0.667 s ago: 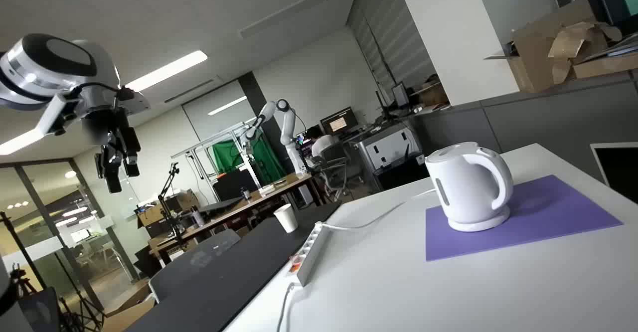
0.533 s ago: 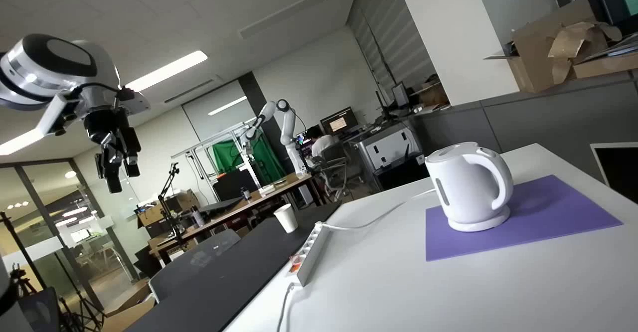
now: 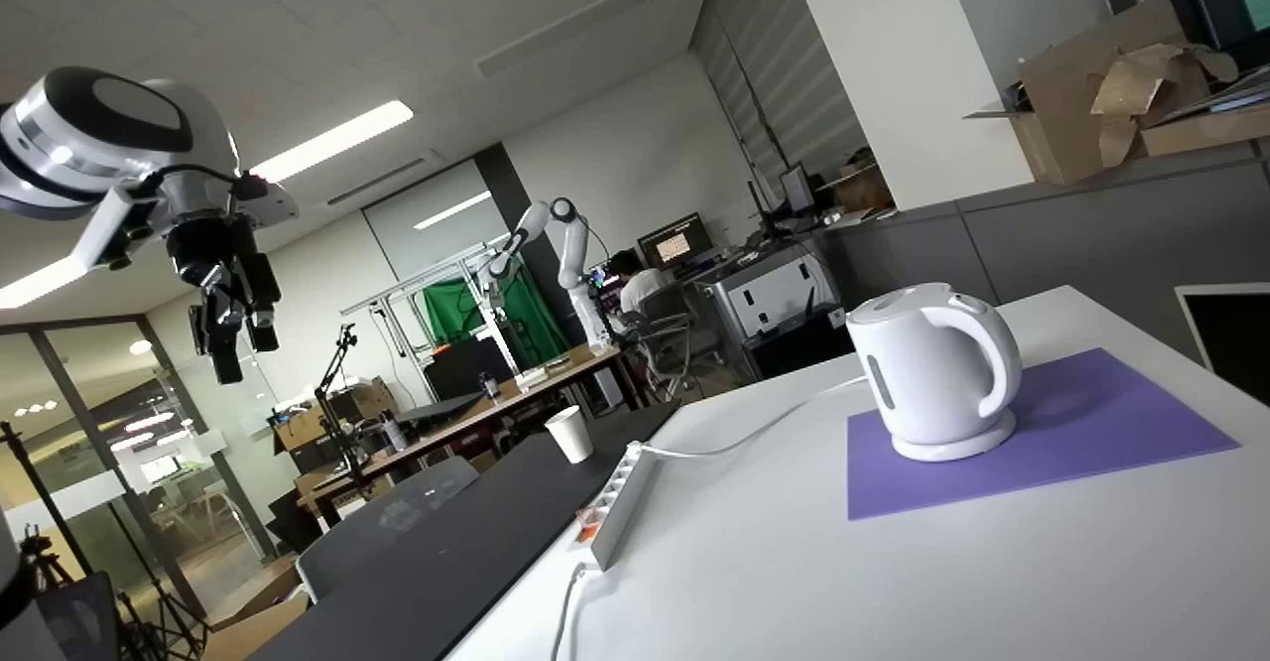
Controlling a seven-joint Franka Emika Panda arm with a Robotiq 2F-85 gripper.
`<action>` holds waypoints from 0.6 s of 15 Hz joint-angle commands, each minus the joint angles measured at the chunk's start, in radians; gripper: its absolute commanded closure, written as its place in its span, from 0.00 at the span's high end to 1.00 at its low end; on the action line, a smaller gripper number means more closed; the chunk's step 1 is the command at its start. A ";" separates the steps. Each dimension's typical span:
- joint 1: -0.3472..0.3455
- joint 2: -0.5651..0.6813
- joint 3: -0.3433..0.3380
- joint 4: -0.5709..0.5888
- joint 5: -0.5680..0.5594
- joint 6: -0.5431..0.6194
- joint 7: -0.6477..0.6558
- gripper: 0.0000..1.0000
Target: Turn on the extension cable
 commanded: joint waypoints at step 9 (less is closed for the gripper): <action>-0.038 0.063 -0.021 0.002 -0.071 0.136 0.001 1.00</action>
